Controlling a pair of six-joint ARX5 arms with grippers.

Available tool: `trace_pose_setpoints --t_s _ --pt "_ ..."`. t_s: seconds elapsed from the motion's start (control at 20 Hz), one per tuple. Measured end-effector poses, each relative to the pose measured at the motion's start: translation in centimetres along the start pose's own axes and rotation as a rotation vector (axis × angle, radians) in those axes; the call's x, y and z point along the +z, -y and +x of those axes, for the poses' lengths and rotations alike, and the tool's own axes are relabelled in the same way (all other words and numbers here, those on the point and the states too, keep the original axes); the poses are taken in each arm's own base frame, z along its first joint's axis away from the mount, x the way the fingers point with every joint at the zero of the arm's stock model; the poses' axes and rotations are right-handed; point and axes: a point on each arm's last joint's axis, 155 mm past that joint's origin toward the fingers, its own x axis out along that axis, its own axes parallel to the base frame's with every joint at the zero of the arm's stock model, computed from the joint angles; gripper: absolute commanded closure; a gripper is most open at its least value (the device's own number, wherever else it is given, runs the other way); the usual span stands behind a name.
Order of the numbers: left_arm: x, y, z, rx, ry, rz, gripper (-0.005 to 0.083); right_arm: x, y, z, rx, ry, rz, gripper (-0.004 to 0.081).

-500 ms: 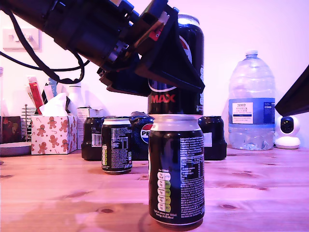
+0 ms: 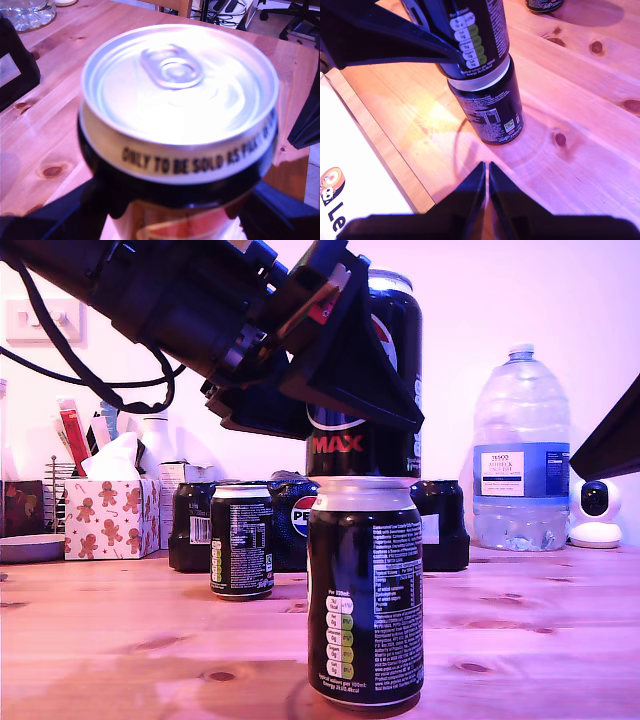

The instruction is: Stack up the Pepsi cans on top of each other

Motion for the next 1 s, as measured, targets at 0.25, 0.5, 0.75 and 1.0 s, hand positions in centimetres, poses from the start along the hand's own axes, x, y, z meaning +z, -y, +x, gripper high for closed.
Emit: trace_pose_setpoints --t_s 0.25,0.5,0.75,1.0 --pt "0.04 0.27 0.01 -0.012 0.001 -0.048 -0.0019 0.00 0.00 0.00 0.000 0.000 0.000 0.0783" --pt "0.01 0.35 0.01 -0.017 0.000 -0.048 -0.0019 0.00 0.00 0.00 0.000 0.000 0.000 0.0783" --pt "0.00 0.20 0.01 -0.008 0.000 -0.047 -0.0019 0.00 0.00 0.00 0.000 0.000 0.000 0.0783" --pt "0.67 0.06 -0.16 0.000 0.024 -0.042 -0.0019 0.00 0.00 0.00 0.000 0.000 0.000 0.0783"
